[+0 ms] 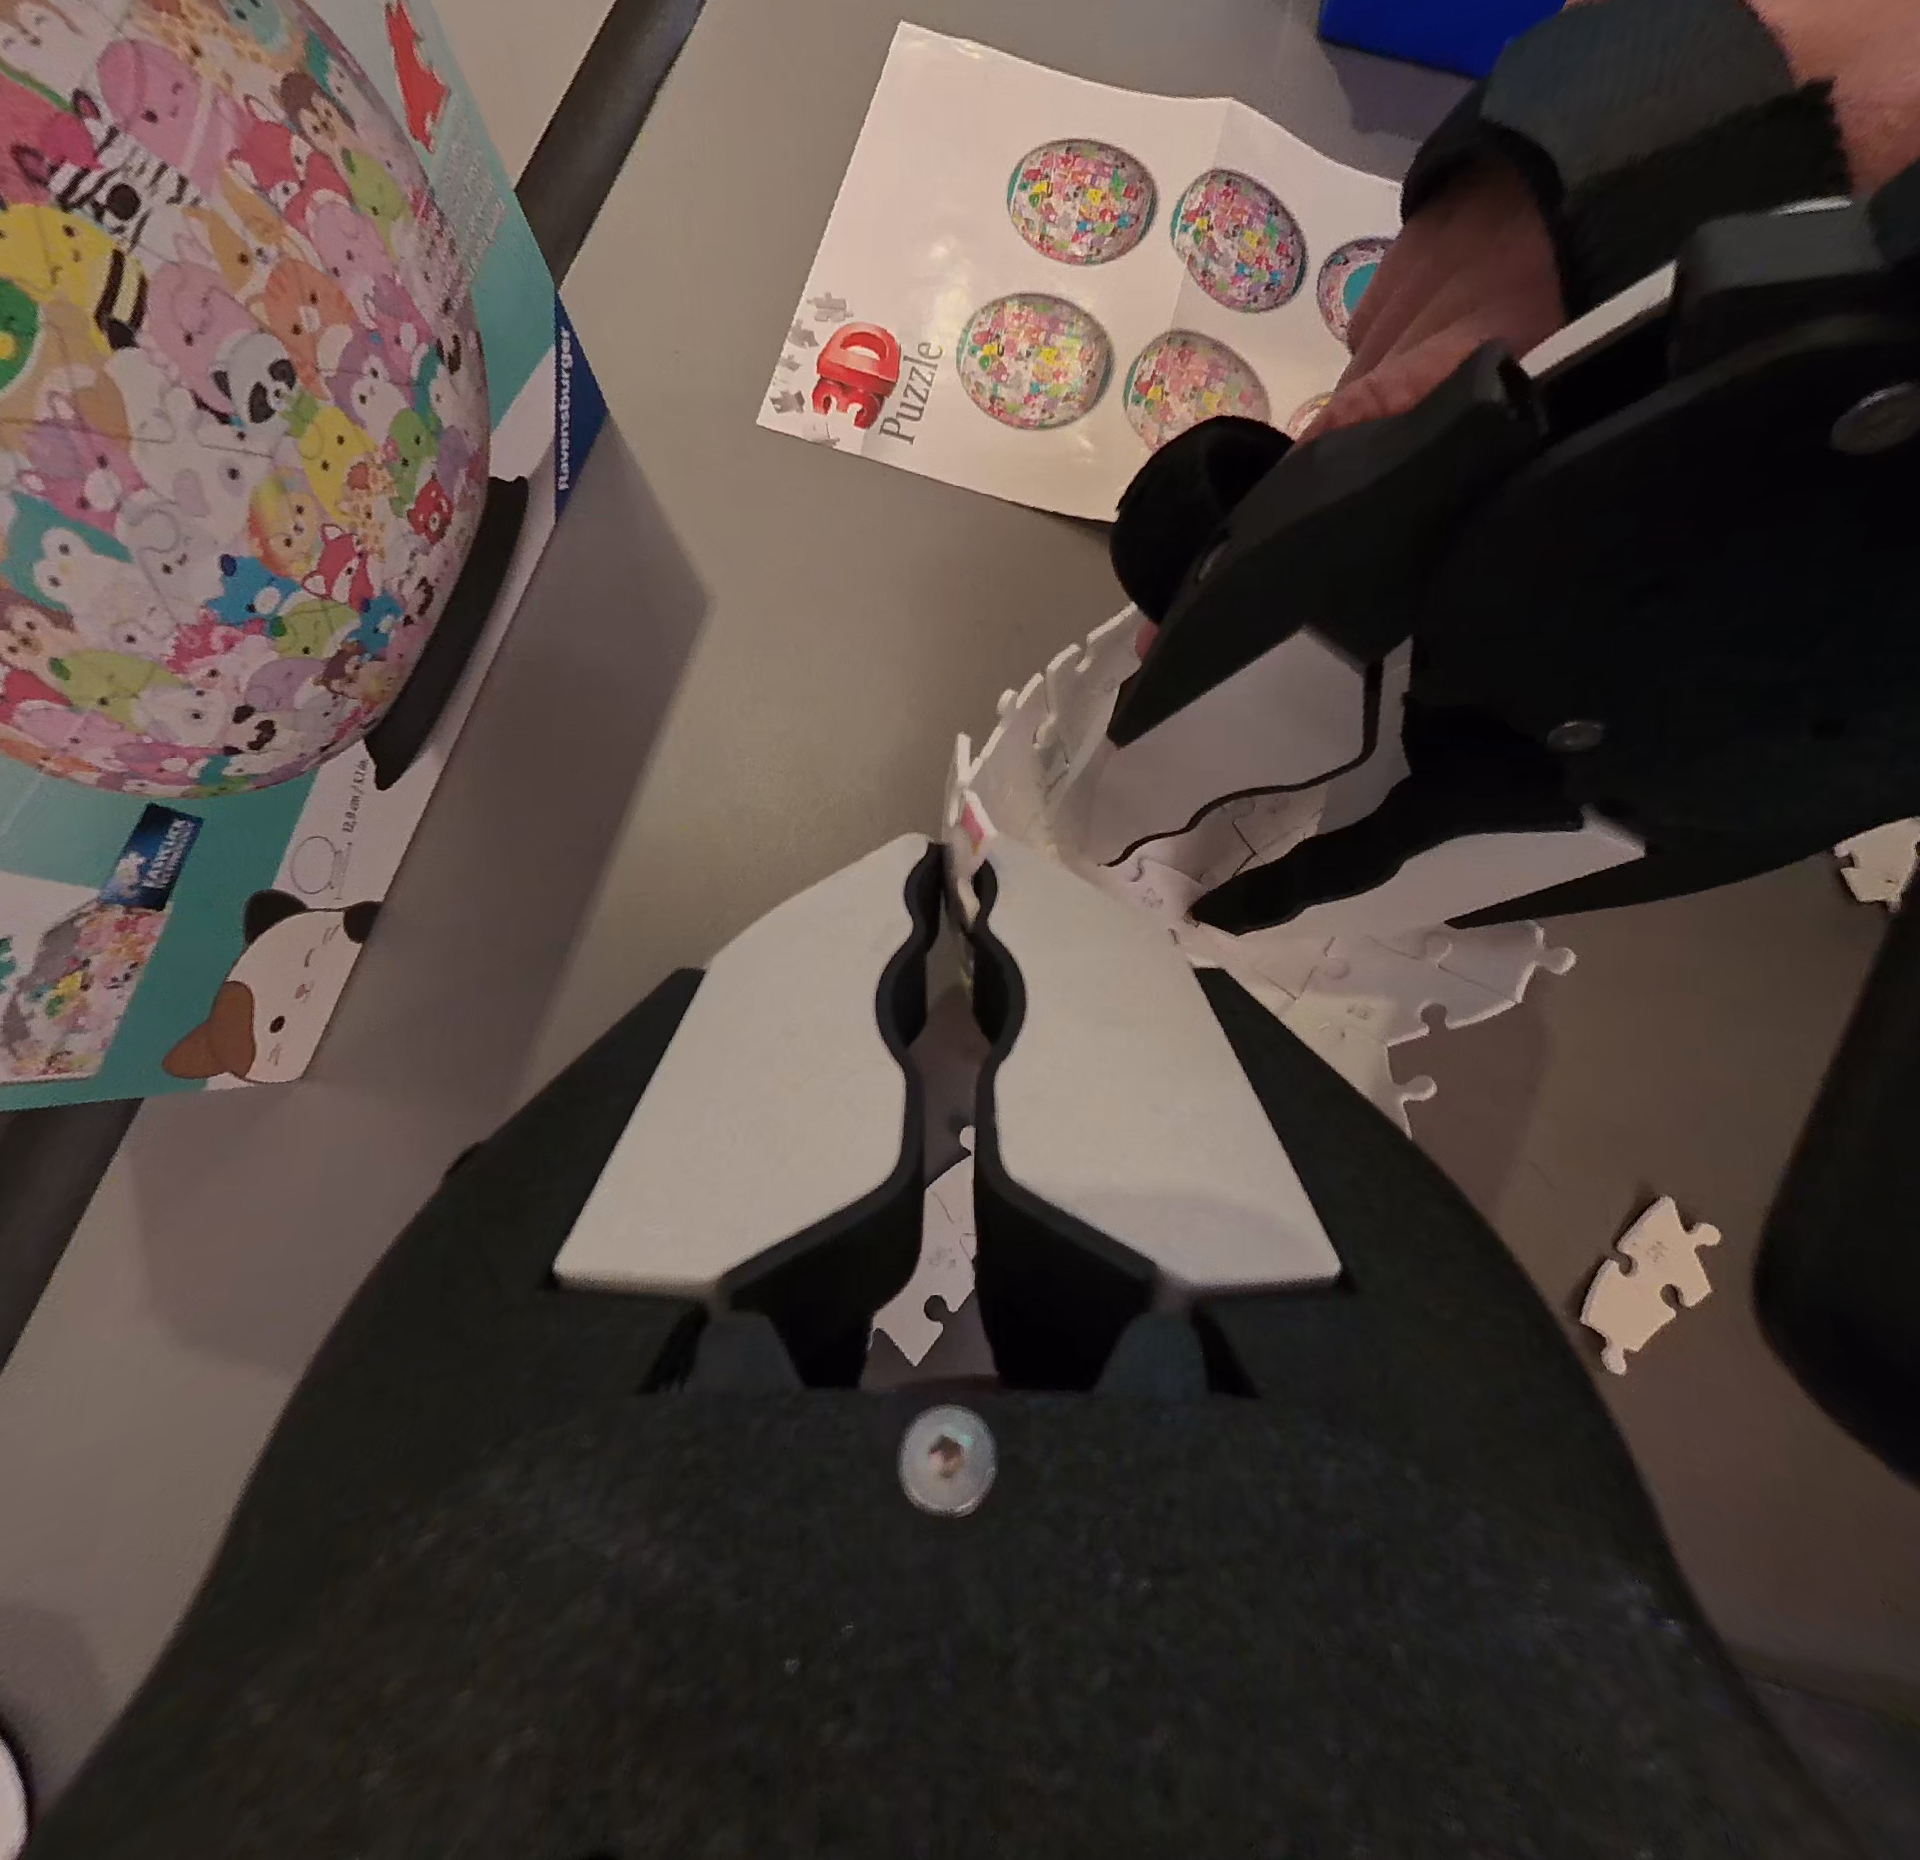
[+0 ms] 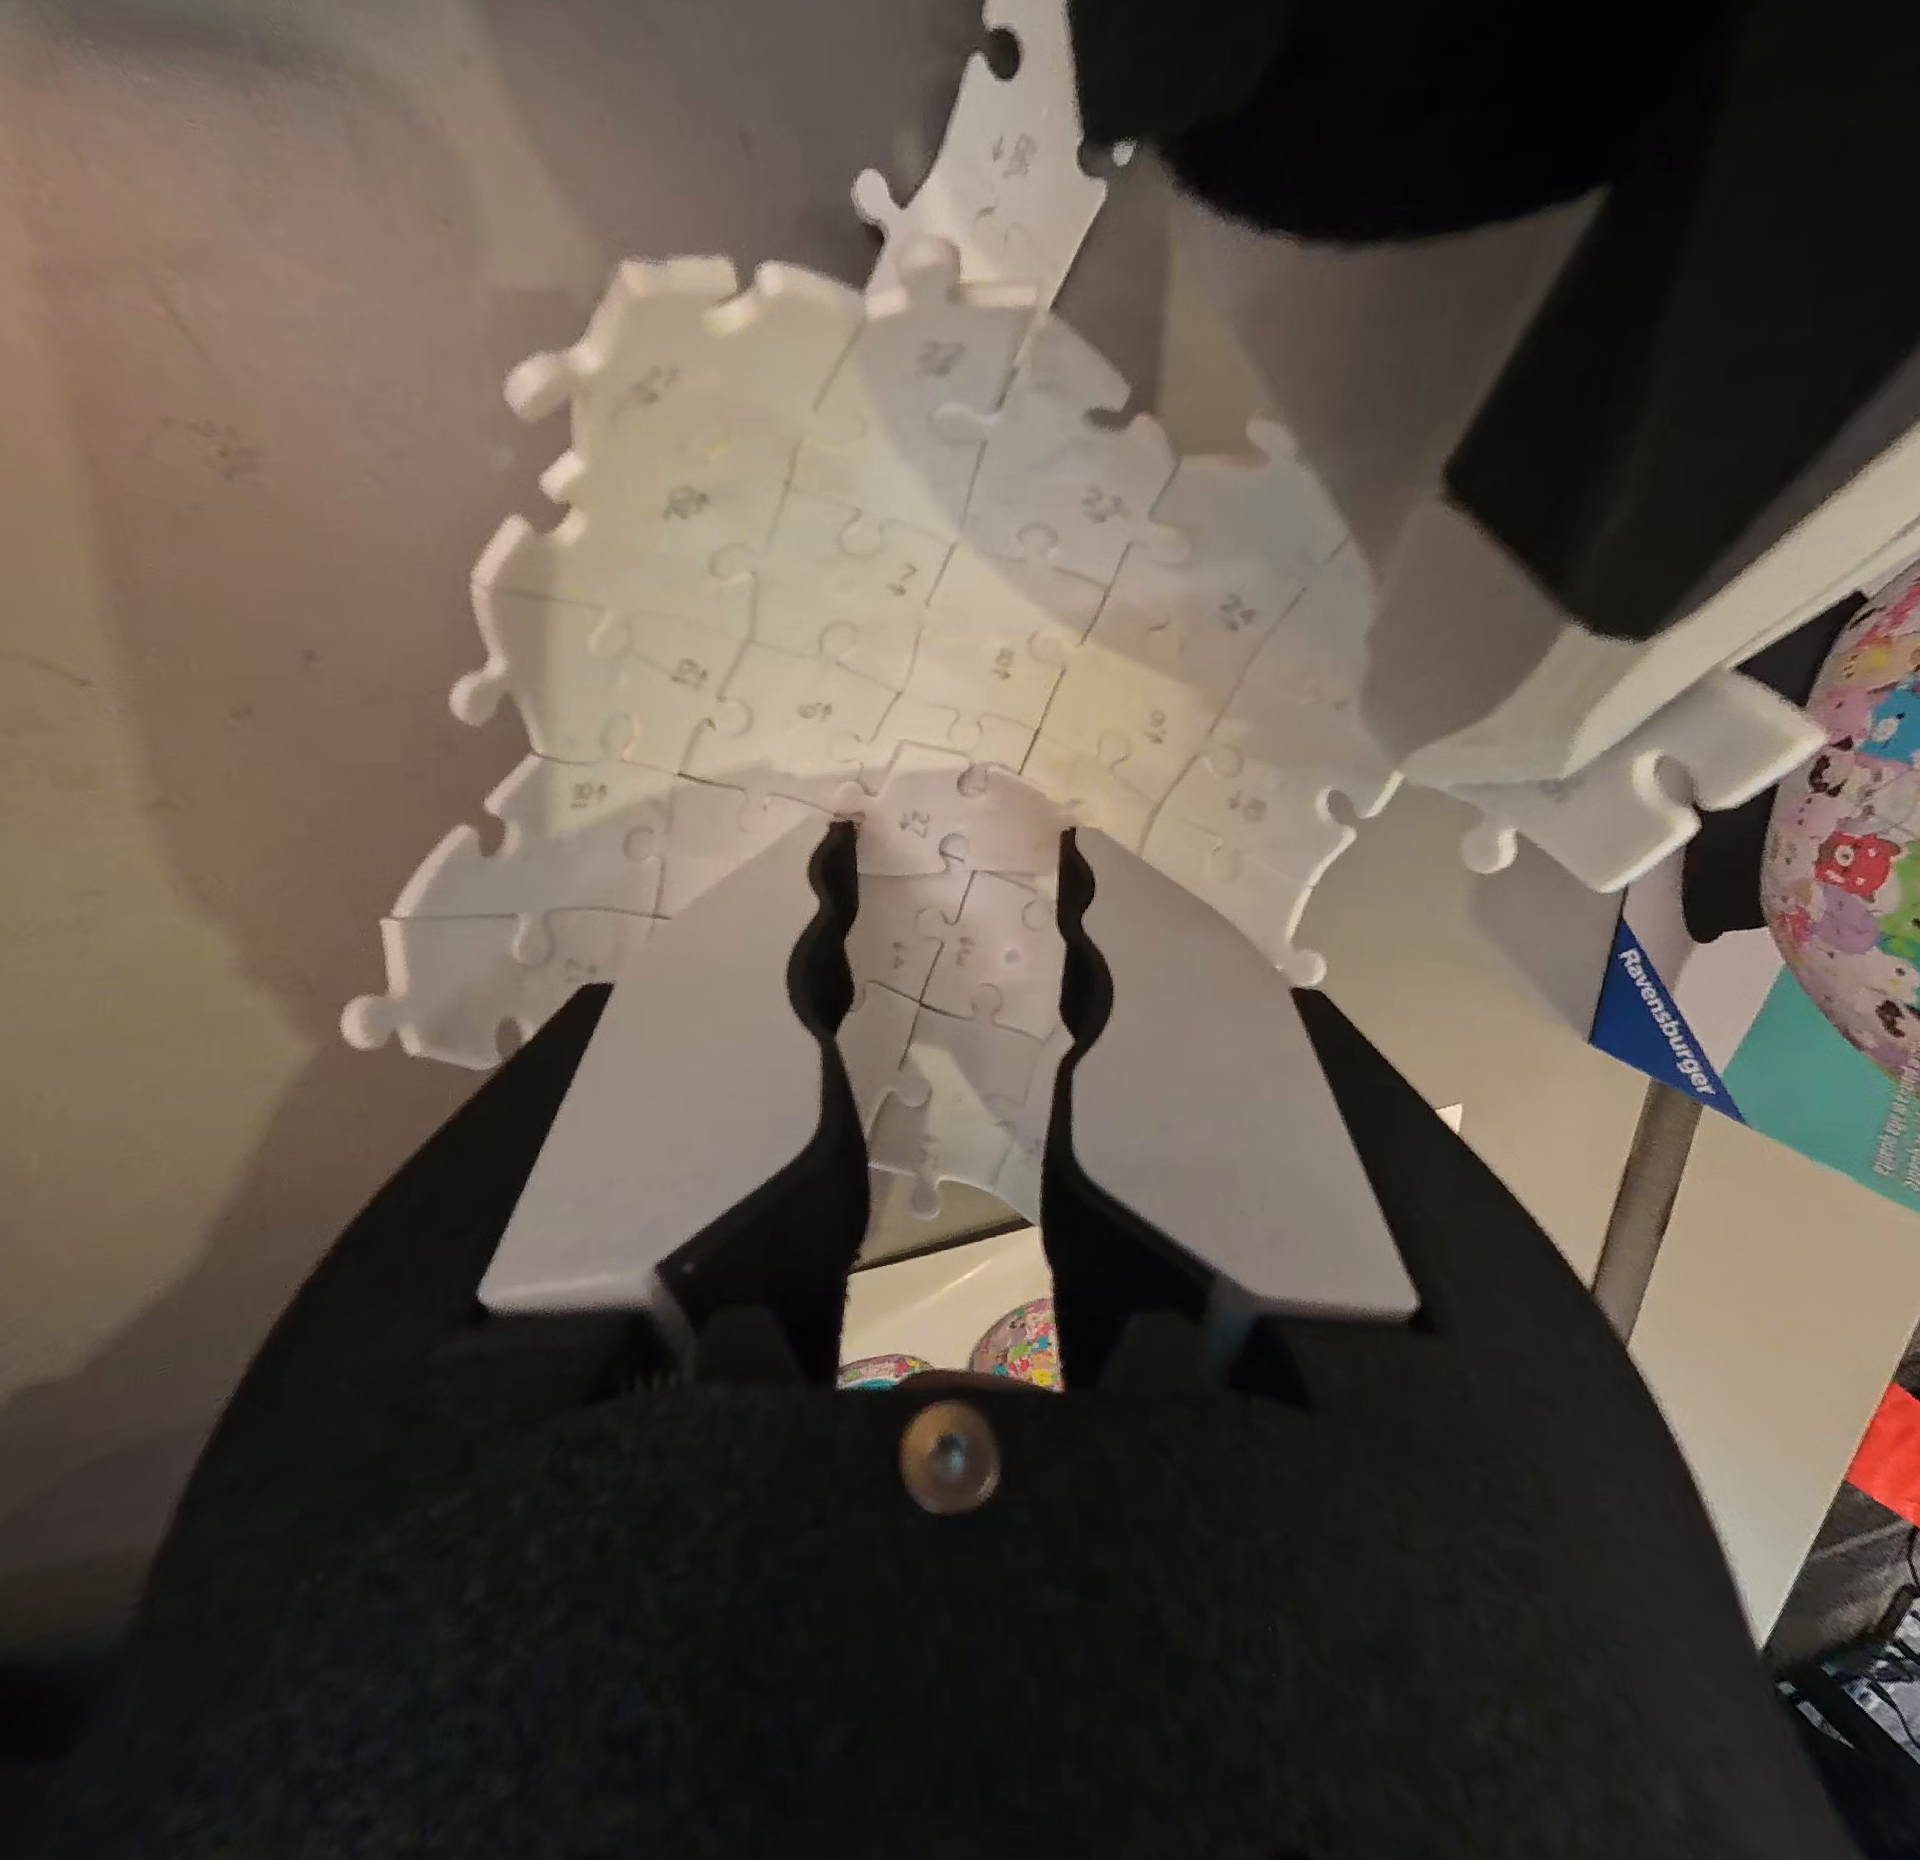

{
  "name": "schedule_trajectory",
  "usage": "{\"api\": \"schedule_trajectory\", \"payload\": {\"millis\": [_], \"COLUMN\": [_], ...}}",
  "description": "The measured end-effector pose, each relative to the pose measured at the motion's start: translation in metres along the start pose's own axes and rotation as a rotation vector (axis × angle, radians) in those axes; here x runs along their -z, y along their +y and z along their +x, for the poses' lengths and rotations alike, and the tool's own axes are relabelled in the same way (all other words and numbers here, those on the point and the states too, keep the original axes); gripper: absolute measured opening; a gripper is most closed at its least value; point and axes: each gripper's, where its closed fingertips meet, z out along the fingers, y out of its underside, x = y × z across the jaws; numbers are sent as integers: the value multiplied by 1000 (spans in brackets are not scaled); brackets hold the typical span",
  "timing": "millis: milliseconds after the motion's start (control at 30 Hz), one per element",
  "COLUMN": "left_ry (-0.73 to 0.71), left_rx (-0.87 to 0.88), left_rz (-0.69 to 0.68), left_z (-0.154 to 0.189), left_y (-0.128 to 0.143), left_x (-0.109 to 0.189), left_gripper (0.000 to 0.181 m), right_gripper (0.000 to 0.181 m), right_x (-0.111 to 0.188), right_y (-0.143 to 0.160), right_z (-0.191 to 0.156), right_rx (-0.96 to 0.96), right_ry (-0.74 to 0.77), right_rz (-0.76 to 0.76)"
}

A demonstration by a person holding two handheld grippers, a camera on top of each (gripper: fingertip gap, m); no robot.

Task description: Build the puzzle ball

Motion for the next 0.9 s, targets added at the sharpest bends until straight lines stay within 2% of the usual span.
{"api": "schedule_trajectory", "payload": {"millis": [200, 267, 567, 900], "left_ry": [4, 6, 8, 5], "left_rx": [5, 7, 10, 4], "left_rz": [3, 3, 2, 4], "left_z": [-1, -1, -1, 0], "left_y": [0, 1, 1, 0], "left_x": [0, 0, 0, 1], "left_gripper": [3, 2, 2, 2], "right_gripper": [36, 14, 42, 37], "right_x": [1, 3, 3, 1], "right_y": [0, 0, -1, -1], "right_z": [2, 4, -1, -2], "right_rx": [15, 35, 18, 10], "right_ry": [22, 38, 5, -16], "right_rz": [-5, -8, 11, 12]}}
